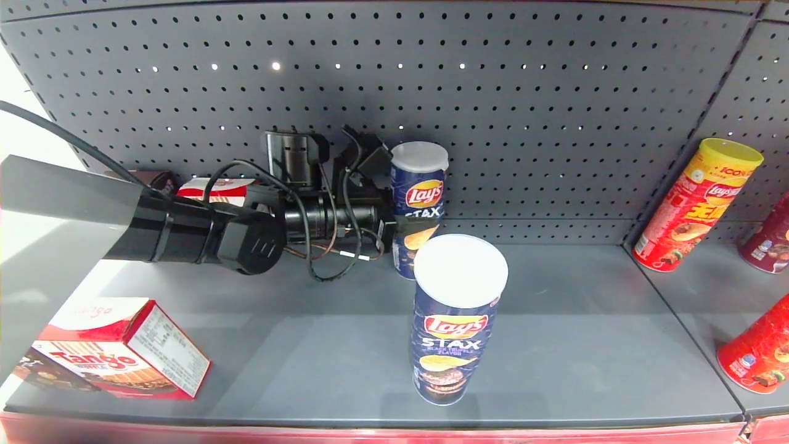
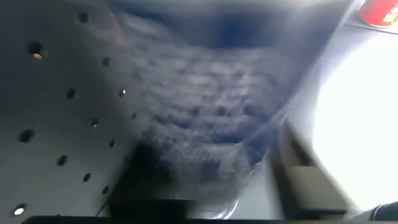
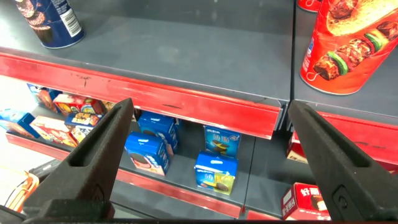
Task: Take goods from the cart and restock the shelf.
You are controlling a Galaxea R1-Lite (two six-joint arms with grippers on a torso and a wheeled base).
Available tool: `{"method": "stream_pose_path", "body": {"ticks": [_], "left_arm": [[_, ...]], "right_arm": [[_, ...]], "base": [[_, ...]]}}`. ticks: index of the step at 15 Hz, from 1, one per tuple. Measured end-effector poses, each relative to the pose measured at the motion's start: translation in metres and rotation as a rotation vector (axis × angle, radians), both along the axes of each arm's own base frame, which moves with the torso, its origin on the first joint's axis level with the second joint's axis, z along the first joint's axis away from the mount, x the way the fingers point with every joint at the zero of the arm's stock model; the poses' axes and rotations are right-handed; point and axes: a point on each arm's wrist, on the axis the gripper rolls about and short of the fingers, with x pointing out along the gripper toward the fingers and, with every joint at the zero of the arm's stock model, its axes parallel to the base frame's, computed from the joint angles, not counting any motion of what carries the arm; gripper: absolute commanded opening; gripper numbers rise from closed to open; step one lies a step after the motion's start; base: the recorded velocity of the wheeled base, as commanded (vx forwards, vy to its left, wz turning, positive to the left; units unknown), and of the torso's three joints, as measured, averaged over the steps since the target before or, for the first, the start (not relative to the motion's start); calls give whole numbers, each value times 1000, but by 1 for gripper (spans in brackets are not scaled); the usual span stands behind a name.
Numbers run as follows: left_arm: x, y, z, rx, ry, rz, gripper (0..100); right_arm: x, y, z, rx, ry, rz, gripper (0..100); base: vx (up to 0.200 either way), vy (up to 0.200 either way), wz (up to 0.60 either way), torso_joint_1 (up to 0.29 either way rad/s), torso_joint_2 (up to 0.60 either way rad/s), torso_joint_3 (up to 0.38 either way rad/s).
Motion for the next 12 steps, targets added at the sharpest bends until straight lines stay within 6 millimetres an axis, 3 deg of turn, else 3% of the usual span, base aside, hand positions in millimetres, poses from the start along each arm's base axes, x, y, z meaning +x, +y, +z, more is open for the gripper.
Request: {"method": "stream_pose_path", "body": {"ticks": [5,8,12], "left_arm": [[-4,3,2,2,3,4,100],[-21,12,18,-6,-15,9,100],[-61,31,35,15,-4,101,100]], "right_arm": [[0,0,0,0,0,0,100],[0,0,0,0,0,0,100],[0,0,0,0,0,0,100]], "base": [[0,0,0,0,0,0],[0,0,0,0,0,0],[0,0,0,0,0,0]]}}
